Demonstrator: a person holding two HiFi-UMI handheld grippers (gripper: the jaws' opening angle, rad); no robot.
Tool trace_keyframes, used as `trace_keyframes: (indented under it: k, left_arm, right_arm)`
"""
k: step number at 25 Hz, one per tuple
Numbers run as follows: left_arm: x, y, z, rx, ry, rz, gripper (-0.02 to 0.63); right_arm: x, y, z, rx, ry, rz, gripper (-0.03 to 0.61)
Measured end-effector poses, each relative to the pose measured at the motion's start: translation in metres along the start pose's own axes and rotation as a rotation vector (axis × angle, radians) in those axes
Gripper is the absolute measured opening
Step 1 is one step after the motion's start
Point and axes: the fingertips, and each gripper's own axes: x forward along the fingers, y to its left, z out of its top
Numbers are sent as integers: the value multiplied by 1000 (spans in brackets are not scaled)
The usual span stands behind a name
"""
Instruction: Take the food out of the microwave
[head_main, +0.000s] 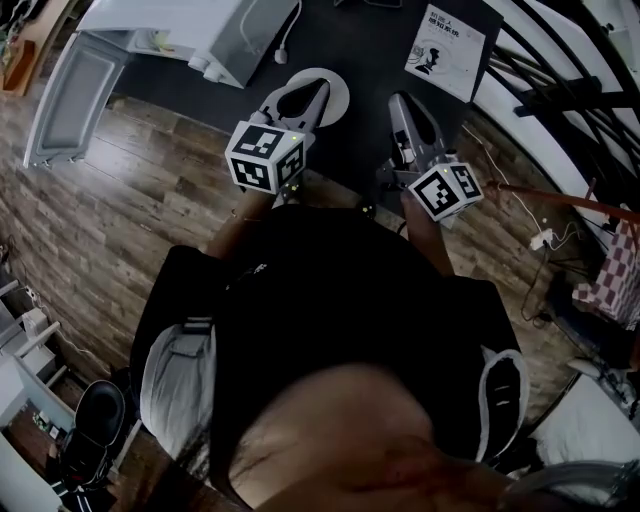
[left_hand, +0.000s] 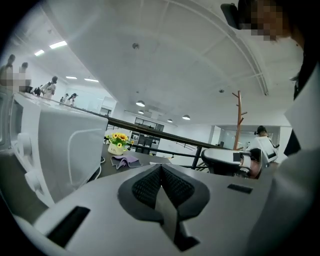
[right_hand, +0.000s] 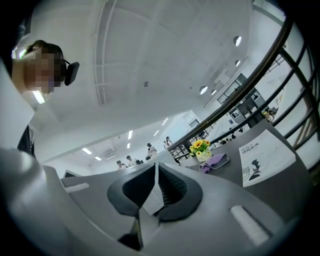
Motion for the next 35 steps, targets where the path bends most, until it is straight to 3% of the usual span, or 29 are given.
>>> trace_keyframes:
  k: [10, 22, 35]
  left_arm:
    - [-22, -16, 27, 166, -65, 12, 8]
    - [-45, -23, 33, 211, -84, 56, 8]
    - [-75, -22, 25, 201, -97, 101, 8]
  right_arm:
    - [17, 30, 6, -70, 4, 93, 2]
    - [25, 58, -3, -138, 59, 199, 0]
    - [24, 78, -23, -117, 90, 255, 0]
